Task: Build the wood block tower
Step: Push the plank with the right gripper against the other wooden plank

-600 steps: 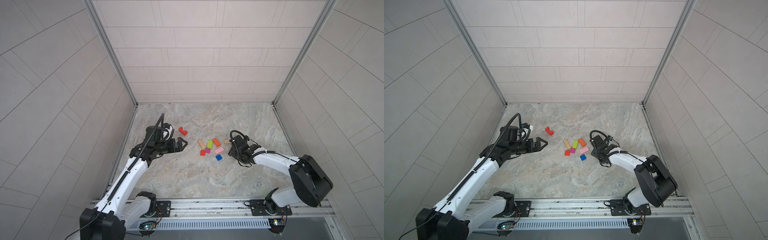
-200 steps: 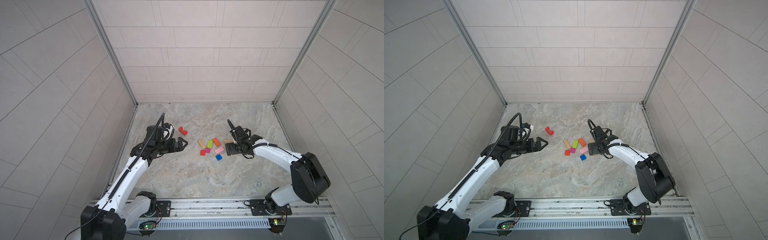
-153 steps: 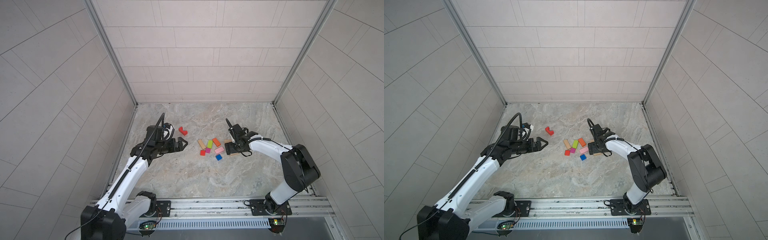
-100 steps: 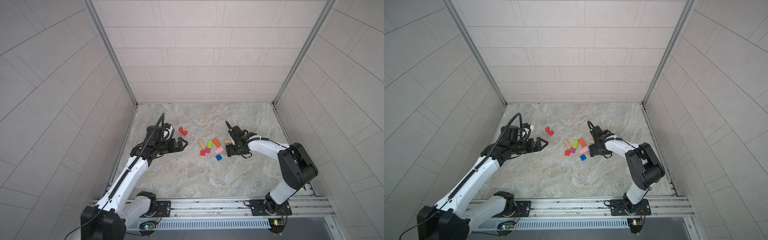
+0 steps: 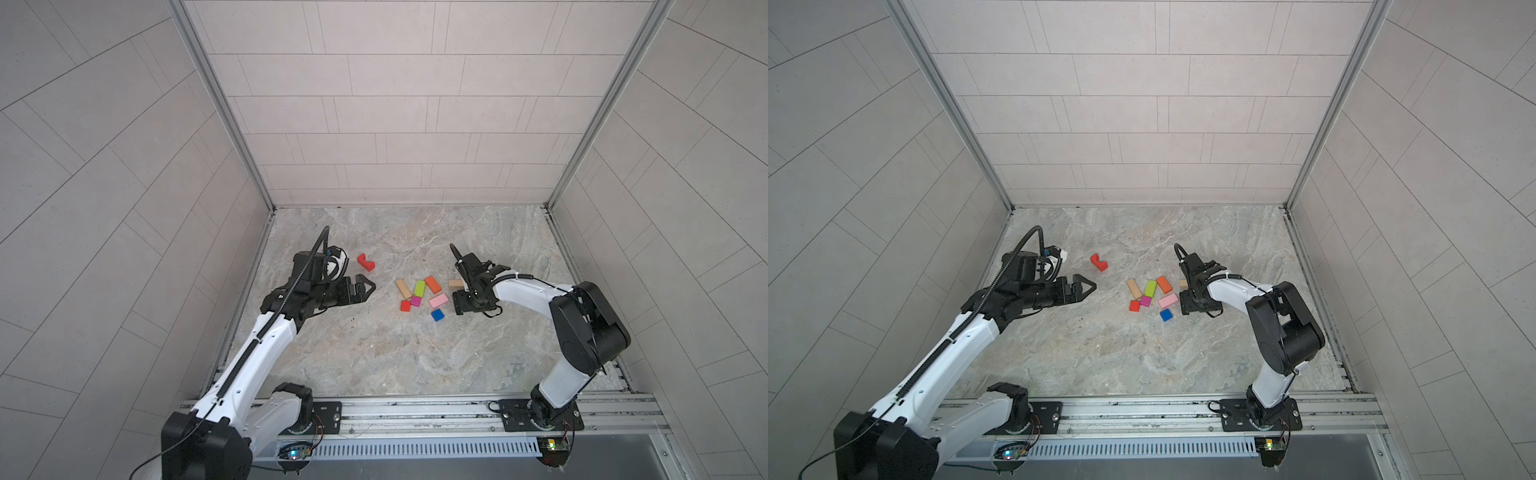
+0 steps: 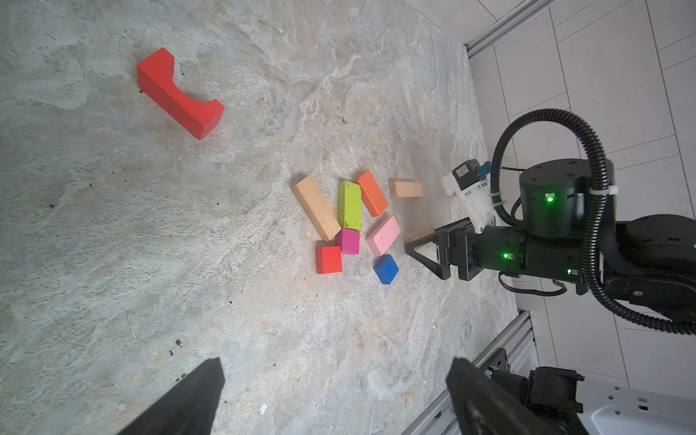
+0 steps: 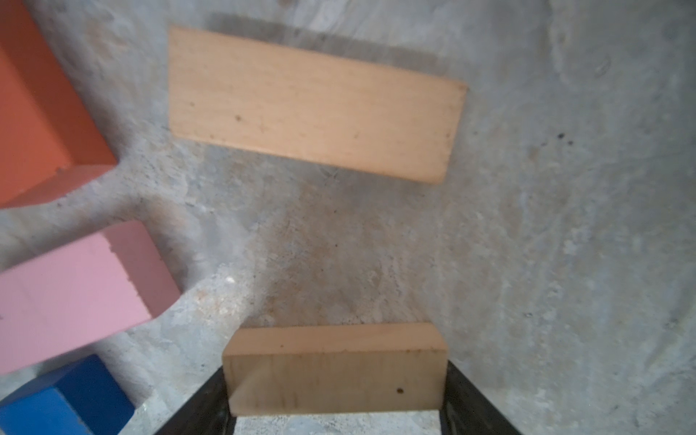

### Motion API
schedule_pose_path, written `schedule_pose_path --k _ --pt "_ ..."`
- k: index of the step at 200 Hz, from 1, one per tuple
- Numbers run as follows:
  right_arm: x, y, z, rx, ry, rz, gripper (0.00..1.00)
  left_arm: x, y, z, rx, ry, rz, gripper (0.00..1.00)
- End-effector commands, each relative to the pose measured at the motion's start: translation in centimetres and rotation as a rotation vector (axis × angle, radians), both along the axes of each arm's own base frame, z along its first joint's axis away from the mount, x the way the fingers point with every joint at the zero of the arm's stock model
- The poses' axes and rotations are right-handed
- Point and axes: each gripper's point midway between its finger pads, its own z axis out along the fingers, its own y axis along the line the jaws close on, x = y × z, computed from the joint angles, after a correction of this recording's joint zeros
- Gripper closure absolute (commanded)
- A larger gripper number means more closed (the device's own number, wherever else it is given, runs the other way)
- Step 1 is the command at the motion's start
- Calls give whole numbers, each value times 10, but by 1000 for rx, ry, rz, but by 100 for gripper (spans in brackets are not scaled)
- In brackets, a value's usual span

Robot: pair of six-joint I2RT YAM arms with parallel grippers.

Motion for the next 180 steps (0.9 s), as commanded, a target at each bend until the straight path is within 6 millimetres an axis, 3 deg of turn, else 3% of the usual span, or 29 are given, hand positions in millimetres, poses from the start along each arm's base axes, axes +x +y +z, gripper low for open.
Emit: schedule_pose_path --k 1,29,71,180 --pt "0 -5 -5 -23 10 -26 24 -1 0 -5 1 7 0 0" --pt "4 -2 0 5 -5 -71 36 0 0 -4 2 6 1 0" --pt "14 2 -2 29 -23 -161 43 -1 0 -4 2 5 1 0" --pt "41 12 -5 41 -32 -257 43 -1 1 -4 6 0 4 0"
